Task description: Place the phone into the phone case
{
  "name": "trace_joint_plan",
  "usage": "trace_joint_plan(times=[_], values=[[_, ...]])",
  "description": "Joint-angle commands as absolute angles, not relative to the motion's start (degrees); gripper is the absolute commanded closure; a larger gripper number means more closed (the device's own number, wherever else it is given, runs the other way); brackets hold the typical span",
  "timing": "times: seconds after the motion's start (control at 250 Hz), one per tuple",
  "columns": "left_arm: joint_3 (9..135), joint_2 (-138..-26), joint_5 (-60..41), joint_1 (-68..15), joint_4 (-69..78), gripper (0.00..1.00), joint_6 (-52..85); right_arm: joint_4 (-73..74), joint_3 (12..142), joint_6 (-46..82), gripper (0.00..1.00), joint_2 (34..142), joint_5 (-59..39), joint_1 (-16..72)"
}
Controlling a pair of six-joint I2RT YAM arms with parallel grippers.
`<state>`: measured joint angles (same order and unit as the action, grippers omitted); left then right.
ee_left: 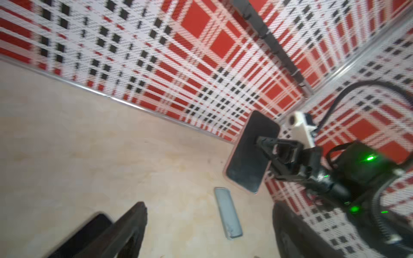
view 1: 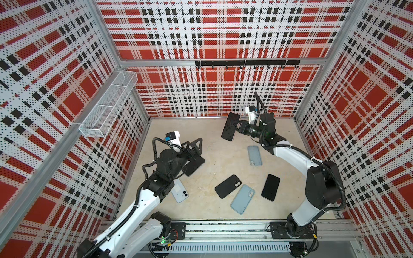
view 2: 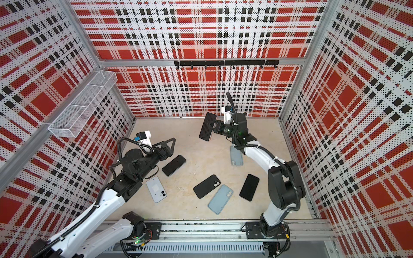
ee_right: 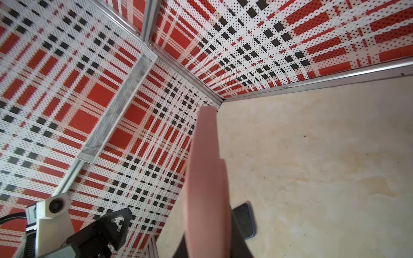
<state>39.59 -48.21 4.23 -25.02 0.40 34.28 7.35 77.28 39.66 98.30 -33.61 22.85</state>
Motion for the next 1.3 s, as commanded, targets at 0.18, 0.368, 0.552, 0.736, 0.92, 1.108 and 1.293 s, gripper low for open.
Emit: trace_joint_plan(times=[0.18,0.368,0.552,0.736,0.92,1.108,1.293], values=[[34.4,-46.2,4.6,-20.5,-7.5,0.09,33.2,-21.0,96.5,31.4,1.0,117.5,-38.8,27.7],[32.8,-48.6,2.7,-20.5,-5.4,0.09,34.9,-25.5,103.8,32.9,1.0,125.5,-36.5,29.6],[31.8,-48.5,1.7,-20.4,-5.2,0.09,35.4,-29.3,108.6,32.5,1.0,131.5,-35.3,31.0],[30.9,-48.1,0.9,-20.3,-5.1,0.09,36.5,-27.0,109.5,34.8,1.0,134.5,-36.6,31.2],[30.5,-49.7,0.0,-20.3,-4.3,0.09,37.7,-26.2,110.4,36.8,0.98,136.9,-37.0,31.5],[31.2,-51.7,-0.4,-20.2,-3.5,0.08,37.6,-24.3,109.1,38.5,0.88,137.4,-35.6,32.2],[31.5,-51.8,-0.4,-20.0,-3.3,0.08,37.5,-20.3,106.1,41.0,0.74,137.0,-35.3,32.6]])
